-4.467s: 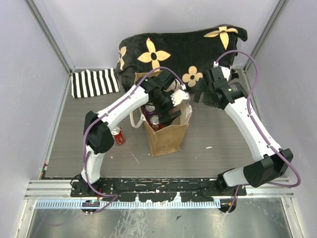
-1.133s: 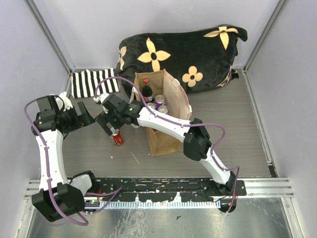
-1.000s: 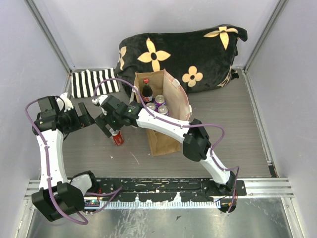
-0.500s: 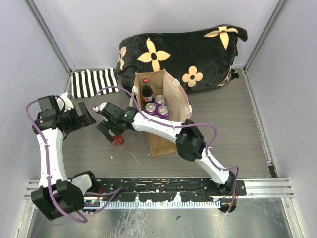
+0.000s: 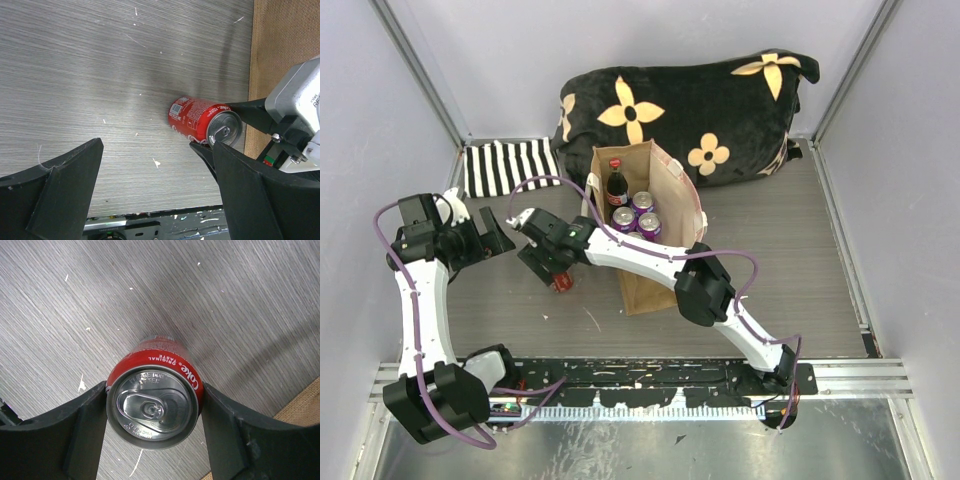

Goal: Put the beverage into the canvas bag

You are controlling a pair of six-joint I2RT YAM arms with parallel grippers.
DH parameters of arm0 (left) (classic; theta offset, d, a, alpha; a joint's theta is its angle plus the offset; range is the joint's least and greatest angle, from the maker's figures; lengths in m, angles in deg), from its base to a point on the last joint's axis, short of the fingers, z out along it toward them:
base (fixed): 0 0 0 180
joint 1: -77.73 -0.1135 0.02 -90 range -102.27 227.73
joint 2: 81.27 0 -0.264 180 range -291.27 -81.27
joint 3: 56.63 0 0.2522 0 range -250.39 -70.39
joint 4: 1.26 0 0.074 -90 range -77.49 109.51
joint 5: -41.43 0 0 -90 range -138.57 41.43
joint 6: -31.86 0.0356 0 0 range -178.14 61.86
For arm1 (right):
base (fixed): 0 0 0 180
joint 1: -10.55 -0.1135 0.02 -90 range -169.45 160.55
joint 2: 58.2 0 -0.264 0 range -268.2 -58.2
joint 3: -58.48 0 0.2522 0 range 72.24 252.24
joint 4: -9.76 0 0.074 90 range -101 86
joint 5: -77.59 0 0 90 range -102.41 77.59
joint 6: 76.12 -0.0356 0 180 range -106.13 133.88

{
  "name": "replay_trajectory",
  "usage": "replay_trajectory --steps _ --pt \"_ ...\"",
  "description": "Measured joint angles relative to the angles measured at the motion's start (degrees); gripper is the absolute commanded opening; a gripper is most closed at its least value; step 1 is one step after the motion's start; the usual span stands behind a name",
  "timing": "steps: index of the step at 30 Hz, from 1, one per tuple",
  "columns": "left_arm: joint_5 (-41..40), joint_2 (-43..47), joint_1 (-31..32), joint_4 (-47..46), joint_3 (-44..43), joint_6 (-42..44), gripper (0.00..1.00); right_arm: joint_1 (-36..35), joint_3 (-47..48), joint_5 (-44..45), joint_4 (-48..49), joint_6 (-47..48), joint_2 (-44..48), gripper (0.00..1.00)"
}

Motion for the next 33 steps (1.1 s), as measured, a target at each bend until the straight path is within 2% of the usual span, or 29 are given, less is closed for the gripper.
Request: replay_trajectory --steps 6,10,15,22,25,29,33 --pt "0.0 0.0 0.0 0.0 0.0 -1.0 0.98 0.0 5.7 0.7 -5.6 -0.2 0.0 0.01" --pt "-0.4 0.0 0.0 -0.5 -0.6 -2.9 0.98 0.3 10.7 1.8 -5.7 -0.4 1.3 0.01" --pt "-1.4 -1.1 0.0 -1.8 -3.2 -6.0 0.98 1.2 11.4 4.0 -4.8 -0.5 7.0 0.01" --pt "1.3 -9.3 0.4 -3.1 -9.2 -9.6 0.98 4.6 11.1 10.0 1.1 -0.1 17.7 0.01" --pt "2.1 -12.7 3.6 -3.5 -11.6 -10.4 0.98 7.6 11.8 13.3 3.0 -0.1 21.9 0.01" --pt "2.3 -15.9 11.5 -5.4 -13.4 -10.9 0.98 12.9 12.0 16.6 2.2 -0.7 25.9 0.01" --pt "3.0 -19.0 18.0 -7.2 -13.8 -12.2 0.98 17.7 6.4 18.4 -1.6 -1.9 30.2 0.01"
